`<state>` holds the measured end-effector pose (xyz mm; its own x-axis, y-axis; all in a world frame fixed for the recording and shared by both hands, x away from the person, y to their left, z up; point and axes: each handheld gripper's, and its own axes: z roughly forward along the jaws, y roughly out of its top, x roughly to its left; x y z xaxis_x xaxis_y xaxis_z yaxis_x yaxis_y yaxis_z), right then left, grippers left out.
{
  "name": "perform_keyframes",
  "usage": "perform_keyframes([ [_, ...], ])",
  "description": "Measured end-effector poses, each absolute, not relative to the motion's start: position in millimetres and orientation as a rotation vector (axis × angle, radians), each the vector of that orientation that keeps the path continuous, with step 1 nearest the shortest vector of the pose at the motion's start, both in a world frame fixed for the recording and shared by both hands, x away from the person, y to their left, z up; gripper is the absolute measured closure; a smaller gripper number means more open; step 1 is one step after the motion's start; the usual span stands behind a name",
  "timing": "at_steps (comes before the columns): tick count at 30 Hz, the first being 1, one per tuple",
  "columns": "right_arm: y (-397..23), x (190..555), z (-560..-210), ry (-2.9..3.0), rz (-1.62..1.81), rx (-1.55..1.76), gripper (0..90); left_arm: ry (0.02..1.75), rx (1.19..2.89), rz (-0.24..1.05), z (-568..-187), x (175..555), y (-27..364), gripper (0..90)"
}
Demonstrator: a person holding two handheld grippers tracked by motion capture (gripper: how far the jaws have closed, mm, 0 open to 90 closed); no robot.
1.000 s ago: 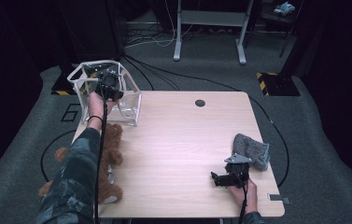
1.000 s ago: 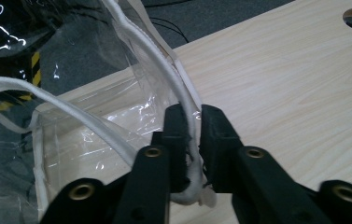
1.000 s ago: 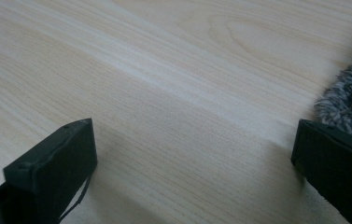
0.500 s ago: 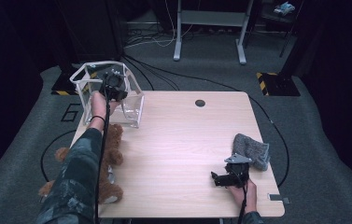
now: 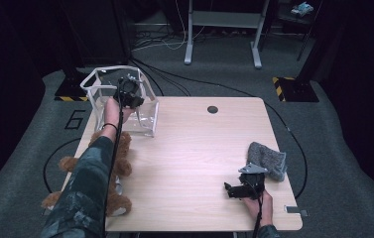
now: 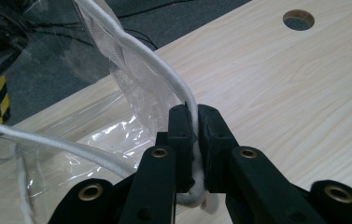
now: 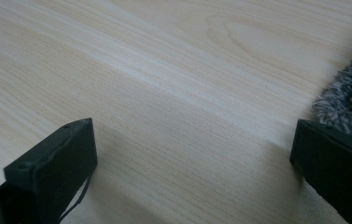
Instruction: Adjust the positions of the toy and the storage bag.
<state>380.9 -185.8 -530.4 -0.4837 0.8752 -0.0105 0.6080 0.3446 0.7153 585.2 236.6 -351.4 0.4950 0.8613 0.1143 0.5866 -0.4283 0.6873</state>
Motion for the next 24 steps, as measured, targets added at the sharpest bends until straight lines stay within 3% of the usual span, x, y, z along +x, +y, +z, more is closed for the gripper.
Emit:
perform_keyframes([
  [24,-185.8,380.9,-530.4,2.219,0.927,1.303,0.0,1.067,2.216,0.503,-347.4,576.5,194.8,83.9],
])
